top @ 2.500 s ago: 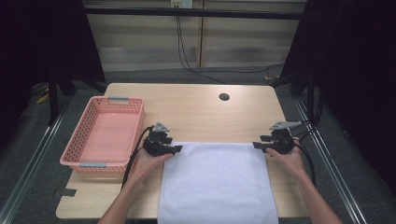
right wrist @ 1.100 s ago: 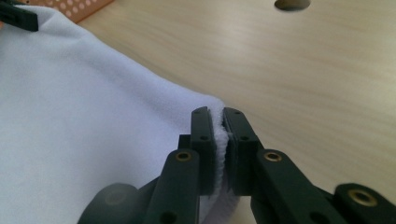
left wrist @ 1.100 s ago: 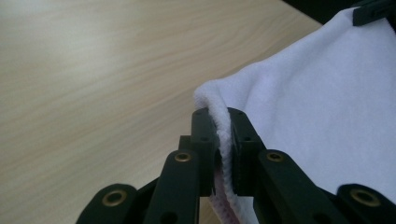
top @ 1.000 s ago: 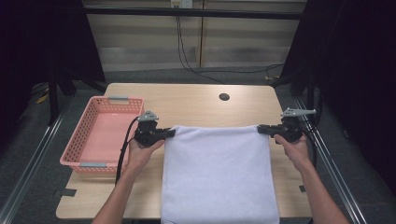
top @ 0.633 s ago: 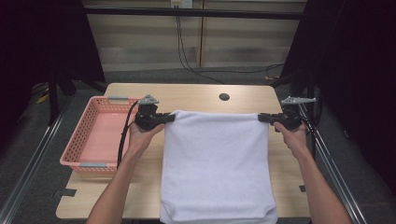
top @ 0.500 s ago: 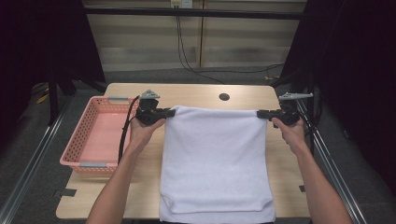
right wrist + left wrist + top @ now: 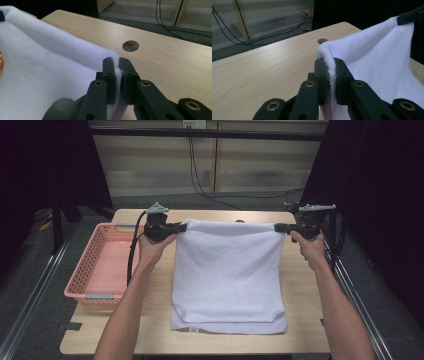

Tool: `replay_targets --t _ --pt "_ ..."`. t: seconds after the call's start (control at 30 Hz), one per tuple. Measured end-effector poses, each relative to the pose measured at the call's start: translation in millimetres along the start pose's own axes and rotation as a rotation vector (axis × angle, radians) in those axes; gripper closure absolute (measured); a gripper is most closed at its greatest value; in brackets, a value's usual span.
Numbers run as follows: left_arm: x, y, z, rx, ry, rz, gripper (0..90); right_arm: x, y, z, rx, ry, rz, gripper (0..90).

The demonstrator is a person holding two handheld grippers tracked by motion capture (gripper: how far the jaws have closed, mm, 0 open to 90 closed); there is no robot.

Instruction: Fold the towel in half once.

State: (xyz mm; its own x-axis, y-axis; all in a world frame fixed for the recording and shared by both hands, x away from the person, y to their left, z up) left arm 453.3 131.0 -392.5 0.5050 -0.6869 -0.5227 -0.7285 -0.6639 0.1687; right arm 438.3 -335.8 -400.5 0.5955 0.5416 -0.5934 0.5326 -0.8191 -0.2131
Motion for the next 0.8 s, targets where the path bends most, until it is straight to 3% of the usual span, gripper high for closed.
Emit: replay_targets --t 0.13,0.17,0.3,0.33,0.43,0.5,0.63,0.7,0.8 --pt "-8.8 3.5 7.2 0.007 0.004 0.019 82.6 -10.5 -7.4 11.9 -0.021 0.029 -0.031 83.8" --pt "-14.3 8.8 11.7 0.013 0.008 0.027 82.6 -21.7 -15.0 20.3 -0.032 0.051 -0.058 83.8" --pt "-23.9 22.0 17.5 0.04 0.025 0.034 82.5 -41.5 -30.9 30.7 -0.081 0.062 -0.072 83.7" --pt "-31.4 30.8 21.5 0.053 0.05 0.046 82.6 -47.0 -35.2 33.3 -0.084 0.07 -0.081 83.7" --pt "-39.5 39.5 27.0 0.074 0.044 0.05 82.6 -60.4 -45.2 42.6 -0.103 0.088 -0.103 83.7" --pt "-46.5 44.3 33.2 0.066 0.059 0.069 82.7 -67.1 -51.3 51.0 -0.116 0.089 -0.114 83.6" --pt "-53.3 56.7 51.7 0.065 0.043 0.105 82.7 -75.6 -61.7 70.6 -0.12 0.077 -0.132 83.3" --pt "-55.1 62.8 61.2 0.094 0.02 0.09 82.7 -78.0 -66.5 82.3 -0.118 0.068 -0.142 83.4" --pt "-61.2 72.5 80.5 0.079 0.013 0.115 82.7 -79.4 -74.9 98.8 -0.126 0.046 -0.156 83.3"
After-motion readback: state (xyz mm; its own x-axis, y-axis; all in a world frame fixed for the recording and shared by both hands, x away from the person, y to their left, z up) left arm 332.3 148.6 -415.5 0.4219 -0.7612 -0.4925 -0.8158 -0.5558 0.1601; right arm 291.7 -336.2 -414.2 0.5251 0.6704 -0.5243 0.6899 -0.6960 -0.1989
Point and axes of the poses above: each handheld gripper's, and its own axes: x roughly forward along the jaws, z roughly out of its underside, y roughly to its right, the point moved 1 cm from there along x, roughly forward along the jaws, and after that the axes turned 5 degrees about -y, right-handed, at the moved point
